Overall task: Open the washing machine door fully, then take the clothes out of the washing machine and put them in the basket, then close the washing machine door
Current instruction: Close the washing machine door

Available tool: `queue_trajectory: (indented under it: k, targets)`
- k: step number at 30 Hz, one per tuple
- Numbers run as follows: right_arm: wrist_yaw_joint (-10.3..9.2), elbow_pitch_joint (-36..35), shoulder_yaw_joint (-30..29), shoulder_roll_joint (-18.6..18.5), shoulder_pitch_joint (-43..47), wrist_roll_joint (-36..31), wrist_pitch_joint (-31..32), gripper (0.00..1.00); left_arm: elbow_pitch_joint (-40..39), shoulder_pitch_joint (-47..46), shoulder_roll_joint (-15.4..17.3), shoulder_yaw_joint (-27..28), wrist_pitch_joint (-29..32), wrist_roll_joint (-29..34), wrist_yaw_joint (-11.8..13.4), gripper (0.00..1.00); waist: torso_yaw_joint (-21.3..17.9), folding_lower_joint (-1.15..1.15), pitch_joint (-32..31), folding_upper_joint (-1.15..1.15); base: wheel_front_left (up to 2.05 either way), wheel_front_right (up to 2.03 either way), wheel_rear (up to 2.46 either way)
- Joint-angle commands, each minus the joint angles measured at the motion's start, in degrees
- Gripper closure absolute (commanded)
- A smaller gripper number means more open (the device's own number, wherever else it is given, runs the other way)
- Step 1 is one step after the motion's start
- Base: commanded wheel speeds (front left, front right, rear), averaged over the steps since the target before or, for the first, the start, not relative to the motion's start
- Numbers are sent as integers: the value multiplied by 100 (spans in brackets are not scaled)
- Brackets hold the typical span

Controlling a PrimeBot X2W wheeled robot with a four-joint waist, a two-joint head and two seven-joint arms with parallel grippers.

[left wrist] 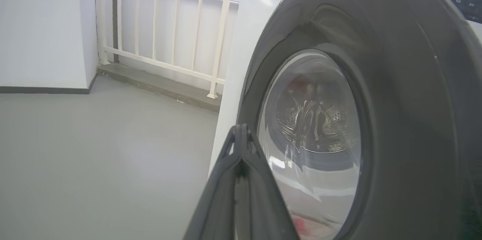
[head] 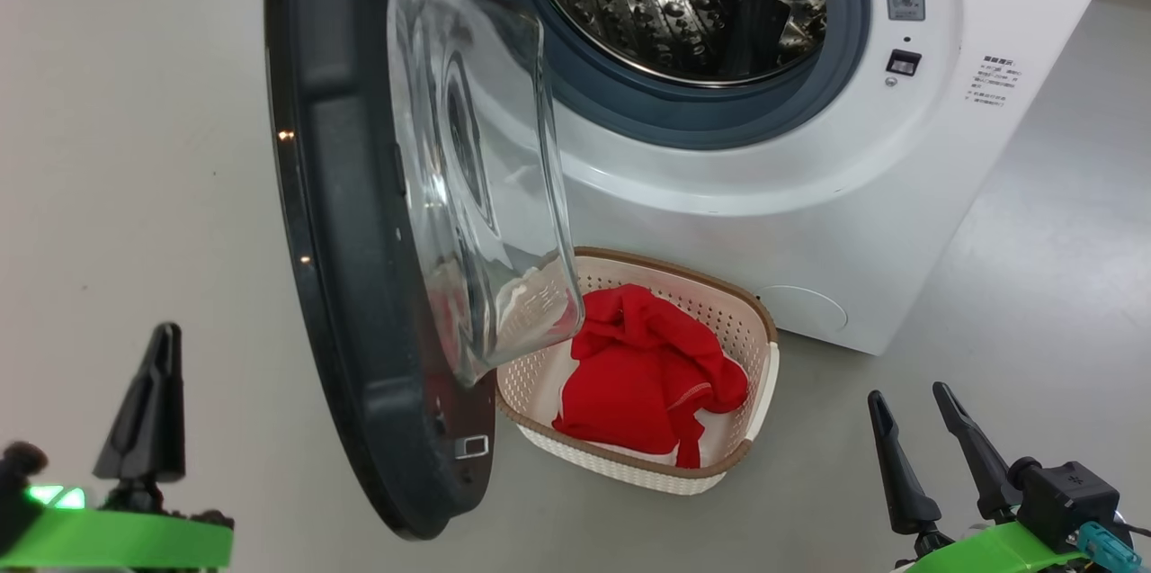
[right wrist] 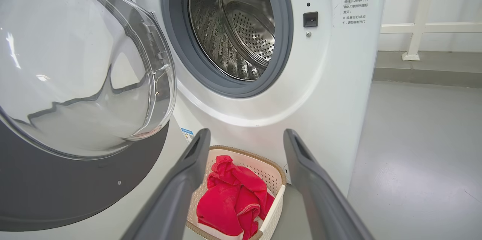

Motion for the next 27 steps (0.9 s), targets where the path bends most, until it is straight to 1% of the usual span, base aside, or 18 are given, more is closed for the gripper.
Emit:
queue_trajectory:
  k: [1,5,8,11,14,21,27]
  targets:
    - [36,-136,111,-41,-126,51,-37,0,-172,-296,275,168,-69,-181,-32,100,-18,0,9,0,0,0,0]
    - [36,-144,111,-38,-163,52,-37,0,-192,-486,616,-40,-69,-809,-32,100,-78,0,47,0,0,0,0]
    - [36,-155,106,-35,-188,44,-37,0,-182,-610,859,-336,-69,-1109,-32,100,-121,0,83,0,0,0,0]
    - [36,-169,90,-32,-215,36,-37,0,-238,-731,1018,-623,-69,-1414,-32,100,-165,0,128,0,0,0,0]
    - [36,-181,75,-29,-236,35,-37,0,-329,-813,1174,-928,-69,-1587,-32,100,-200,0,169,0,0,0,0]
    - [36,-193,45,-24,-293,27,-37,0,-518,-990,1313,-1438,-69,-1729,-32,100,-257,0,258,0,0,0,0]
    - [36,-189,41,-20,-339,23,-37,0,-635,-1186,1345,-1788,-69,-1718,-32,100,-293,0,287,0,0,0,0]
